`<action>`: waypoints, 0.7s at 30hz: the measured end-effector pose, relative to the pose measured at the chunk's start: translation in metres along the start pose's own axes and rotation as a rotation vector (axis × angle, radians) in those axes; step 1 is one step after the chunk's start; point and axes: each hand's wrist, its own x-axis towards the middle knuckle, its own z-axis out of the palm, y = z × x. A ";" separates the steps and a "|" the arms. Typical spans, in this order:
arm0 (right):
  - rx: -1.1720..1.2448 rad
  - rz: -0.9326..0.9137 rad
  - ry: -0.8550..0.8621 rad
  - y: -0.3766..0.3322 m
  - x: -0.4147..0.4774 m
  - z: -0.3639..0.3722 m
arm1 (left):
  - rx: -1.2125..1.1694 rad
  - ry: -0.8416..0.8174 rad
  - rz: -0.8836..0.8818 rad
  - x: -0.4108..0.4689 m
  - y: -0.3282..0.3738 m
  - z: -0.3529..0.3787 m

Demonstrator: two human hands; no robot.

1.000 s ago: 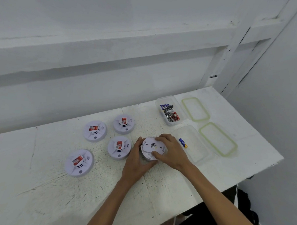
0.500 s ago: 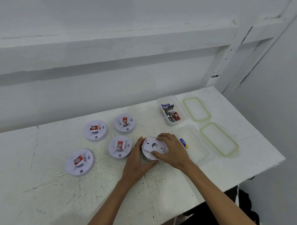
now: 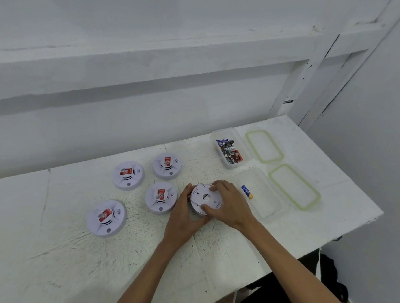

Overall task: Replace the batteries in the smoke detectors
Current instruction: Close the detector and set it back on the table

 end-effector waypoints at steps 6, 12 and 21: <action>-0.075 0.016 0.019 0.000 0.000 -0.004 | 0.015 -0.031 0.012 0.000 0.002 0.000; -0.100 0.061 0.081 -0.003 -0.006 0.002 | 0.041 -0.025 0.002 0.001 -0.004 0.001; -0.147 0.116 0.189 -0.012 -0.010 0.016 | -0.010 -0.012 -0.009 -0.001 -0.002 0.002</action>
